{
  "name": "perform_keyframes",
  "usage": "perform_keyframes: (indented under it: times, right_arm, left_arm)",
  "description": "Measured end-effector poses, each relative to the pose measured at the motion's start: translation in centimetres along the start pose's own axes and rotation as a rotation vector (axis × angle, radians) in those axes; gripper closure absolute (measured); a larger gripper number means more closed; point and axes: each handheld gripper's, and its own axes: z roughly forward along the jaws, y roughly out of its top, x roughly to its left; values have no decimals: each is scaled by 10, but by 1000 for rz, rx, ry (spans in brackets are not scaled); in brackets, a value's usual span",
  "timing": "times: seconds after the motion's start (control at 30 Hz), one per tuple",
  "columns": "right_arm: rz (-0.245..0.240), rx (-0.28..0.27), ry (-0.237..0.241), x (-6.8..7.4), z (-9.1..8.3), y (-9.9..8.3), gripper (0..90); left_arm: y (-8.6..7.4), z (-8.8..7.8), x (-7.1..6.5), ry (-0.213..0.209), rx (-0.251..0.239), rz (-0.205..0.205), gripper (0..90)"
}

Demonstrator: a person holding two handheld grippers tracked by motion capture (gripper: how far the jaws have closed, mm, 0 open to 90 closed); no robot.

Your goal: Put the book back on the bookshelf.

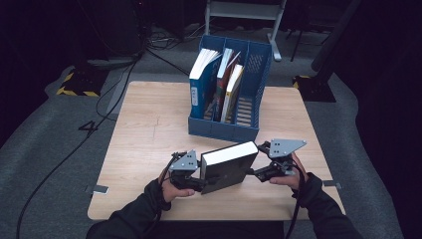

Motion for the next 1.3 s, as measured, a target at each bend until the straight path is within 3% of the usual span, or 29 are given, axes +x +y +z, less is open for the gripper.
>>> perform_keyframes:
  times: [0.13, 0.17, 0.33, 0.47, 0.63, 0.7, 0.8, 0.9, 1.03, 1.3]
  right_arm:
    - [-14, 5, 2, 1, 4, 3, 308]
    - [-13, 6, 3, 1, 4, 3, 320]
    - [-30, 7, 26, 3, 0, 4, 391]
    - [-47, 7, 42, 7, -1, 8, 396]
    - [-64, 4, 54, 10, -2, 19, 412]
    - [-77, 23, 62, 11, -2, 31, 419]
    - [-89, 107, 72, 12, 5, 49, 412]
    - [-65, 181, 104, 11, 15, 62, 398]
    - [-15, 220, 145, 6, 21, 69, 428]
    - [30, 218, 99, 7, 25, 71, 455]
  left_arm:
    - [0, -2, 3, 16, 26, 23, 482]
    - [0, -4, 6, 36, 30, 16, 452]
    - [-4, -12, 13, 49, 54, 19, 395]
    - [-11, -17, 17, 101, 136, 68, 365]
    - [-15, -15, 19, 132, 168, 67, 358]
    - [-15, -14, 20, 145, 164, 53, 344]
    - [-16, -12, 20, 154, 154, 48, 342]
    - [-15, -8, 18, 170, 145, 58, 342]
    - [-14, -6, 17, 178, 148, 78, 323]
    - [-14, -4, 16, 215, 143, 95, 304]
